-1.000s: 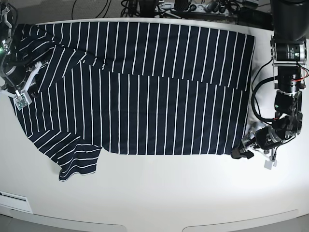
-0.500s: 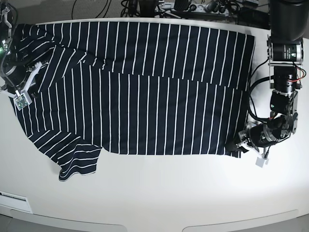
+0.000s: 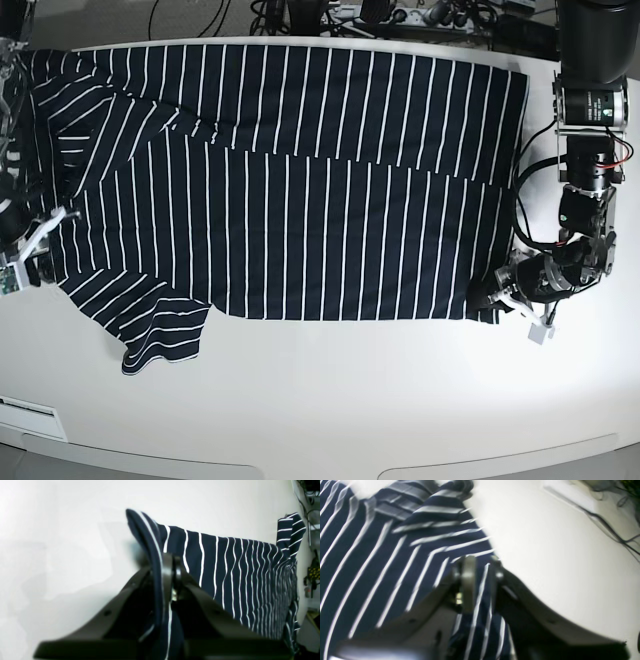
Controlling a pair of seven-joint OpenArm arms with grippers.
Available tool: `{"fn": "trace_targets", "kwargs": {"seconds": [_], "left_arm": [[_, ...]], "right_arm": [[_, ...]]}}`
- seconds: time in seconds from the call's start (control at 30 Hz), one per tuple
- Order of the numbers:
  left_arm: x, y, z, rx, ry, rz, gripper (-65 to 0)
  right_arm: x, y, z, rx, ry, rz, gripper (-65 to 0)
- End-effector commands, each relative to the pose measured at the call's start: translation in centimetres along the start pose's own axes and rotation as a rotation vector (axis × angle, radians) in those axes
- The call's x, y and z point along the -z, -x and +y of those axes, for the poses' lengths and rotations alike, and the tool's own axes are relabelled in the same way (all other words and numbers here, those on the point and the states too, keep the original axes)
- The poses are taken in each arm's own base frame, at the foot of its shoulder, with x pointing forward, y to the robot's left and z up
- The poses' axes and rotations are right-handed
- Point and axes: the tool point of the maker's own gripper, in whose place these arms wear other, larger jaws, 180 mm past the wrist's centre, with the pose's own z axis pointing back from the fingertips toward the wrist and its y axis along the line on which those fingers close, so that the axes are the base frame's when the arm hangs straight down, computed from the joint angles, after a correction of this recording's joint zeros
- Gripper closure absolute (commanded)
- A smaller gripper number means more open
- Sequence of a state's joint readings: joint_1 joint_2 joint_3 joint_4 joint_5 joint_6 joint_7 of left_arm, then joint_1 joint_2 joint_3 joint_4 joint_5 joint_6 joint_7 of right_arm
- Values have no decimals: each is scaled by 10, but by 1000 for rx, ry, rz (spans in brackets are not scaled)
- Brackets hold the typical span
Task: Fold the T-shirt properly
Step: 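Grasp the hem corners with both grippers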
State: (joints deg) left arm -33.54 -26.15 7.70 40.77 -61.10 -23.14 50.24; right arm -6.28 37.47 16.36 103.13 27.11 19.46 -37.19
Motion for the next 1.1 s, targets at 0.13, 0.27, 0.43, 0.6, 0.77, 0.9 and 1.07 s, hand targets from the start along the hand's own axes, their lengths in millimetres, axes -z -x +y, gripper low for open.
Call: {"fn": "trace_targets", "kwargs": {"seconds": [0.13,0.27,0.43,0.6,0.77,0.9,1.07], "left_arm": [[-4,9,13,38,-70,72,0],[-4,9,13,38,-69,73,0],[-4,9,13,38,-69,72,0],[-4,9,13,38,-69,72,0],[-4,8,12,38,-68,70,0],[-4,8,13,37,-69,70,0],[-4,9,13,38,-69,72,0]], "right_arm": [[29,-22,-54,142,46,-65,-329],[58,0,-82,343,38,-9,-330],[89,37,-98,606,0,69,-330],[106,68,-88,806,-61,130,-330],[115,85,-63,860,-101,170,-330],[123,78,-37,847,-179,157,-330],[126,69,-14,839,-271,146,-327]]}}
